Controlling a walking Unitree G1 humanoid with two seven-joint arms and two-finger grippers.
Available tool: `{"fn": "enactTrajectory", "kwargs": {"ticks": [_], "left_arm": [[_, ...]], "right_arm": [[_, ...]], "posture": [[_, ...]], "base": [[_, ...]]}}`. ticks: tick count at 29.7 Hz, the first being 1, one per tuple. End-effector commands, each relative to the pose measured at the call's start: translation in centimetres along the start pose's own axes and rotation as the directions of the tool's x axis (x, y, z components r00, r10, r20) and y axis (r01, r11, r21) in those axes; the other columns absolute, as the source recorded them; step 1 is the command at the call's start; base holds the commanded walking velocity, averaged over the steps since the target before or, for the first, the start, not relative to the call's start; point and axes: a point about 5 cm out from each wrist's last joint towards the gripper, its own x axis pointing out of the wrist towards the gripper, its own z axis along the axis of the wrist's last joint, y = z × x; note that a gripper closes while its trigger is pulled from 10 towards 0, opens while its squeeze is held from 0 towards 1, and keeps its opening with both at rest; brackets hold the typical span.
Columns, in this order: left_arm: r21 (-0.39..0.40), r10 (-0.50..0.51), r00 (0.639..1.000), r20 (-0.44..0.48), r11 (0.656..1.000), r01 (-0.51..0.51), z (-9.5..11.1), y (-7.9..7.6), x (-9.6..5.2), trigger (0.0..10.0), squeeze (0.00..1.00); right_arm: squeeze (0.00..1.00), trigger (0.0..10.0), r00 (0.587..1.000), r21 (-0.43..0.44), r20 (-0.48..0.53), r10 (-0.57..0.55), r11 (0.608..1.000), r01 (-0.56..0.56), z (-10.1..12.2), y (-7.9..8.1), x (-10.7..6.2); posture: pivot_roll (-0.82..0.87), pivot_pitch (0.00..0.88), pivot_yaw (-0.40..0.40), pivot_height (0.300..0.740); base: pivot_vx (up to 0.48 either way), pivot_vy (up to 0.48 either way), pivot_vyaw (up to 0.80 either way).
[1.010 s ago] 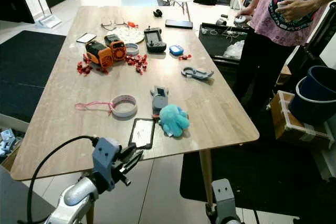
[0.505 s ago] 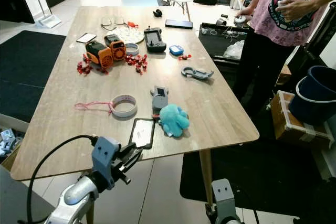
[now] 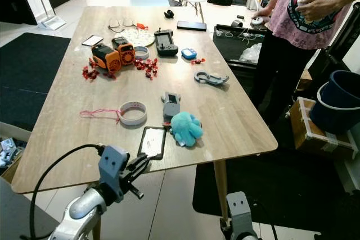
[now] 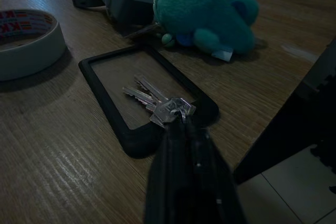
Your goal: Hang keys on a hook
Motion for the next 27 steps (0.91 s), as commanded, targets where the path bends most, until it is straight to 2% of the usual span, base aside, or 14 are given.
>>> {"fn": "enactTrajectory", "kwargs": {"ticks": [1,13,18,20,24,25,27], "left_arm": [[-0.016,-0.008,0.999,0.031,1.0,0.009,0.5,-0.4,0.3,0.0,0.0],[-0.025,-0.002,0.999,0.055,1.0,0.004,1.0,-0.1,0.3,0.0,0.0],[-0.058,-0.086,0.986,0.141,0.994,0.095,3.0,-0.3,0.2,0.0,0.0],[-0.057,-0.118,0.973,0.197,0.99,0.132,4.8,0.1,0.2,0.0,0.0],[-0.05,-0.14,0.962,0.235,0.987,0.155,6.4,0.9,-0.1,0.0,0.0],[-0.048,-0.154,0.957,0.244,0.984,0.17,7.0,1.3,-0.4,0.0,0.0],[-0.061,-0.235,0.936,0.262,0.964,0.259,8.6,2.3,-1.9,0.0,0.0]], "right_arm": [[0.0,10.0,1.0,0.012,-0.019,-0.005,1.0,0.006,-0.7,0.0,-0.3],[0.0,10.0,1.0,0.016,-0.018,-0.005,1.0,0.005,-0.7,0.1,-0.2],[0.0,10.0,1.0,0.014,-0.018,-0.004,1.0,0.005,-0.6,0.1,-0.2],[0.0,10.0,1.0,0.013,-0.016,-0.004,1.0,0.004,-0.5,0.1,-0.2],[0.0,10.0,1.0,0.013,-0.014,-0.003,1.0,0.004,-0.4,0.1,-0.1],[0.0,10.0,1.0,0.013,-0.014,-0.004,1.0,0.004,-0.4,0.1,-0.1],[0.0,10.0,1.0,0.013,-0.014,-0.003,1.0,0.003,-0.4,0.1,-0.1]], "posture": [[0.06,0.091,-0.06,0.74],[0.06,0.092,-0.059,0.74],[0.07,0.091,-0.062,0.74],[0.07,0.09,-0.065,0.74],[0.07,0.09,-0.065,0.74],[0.07,0.09,-0.065,0.74],[0.07,0.09,-0.066,0.74]], "base": [[0.0,0.0,0.0],[0.0,0.0,0.0],[0.0,0.0,0.0],[0.0,0.0,0.0],[0.0,0.0,0.0],[0.0,0.0,0.0],[0.0,0.0,0.0]]}}
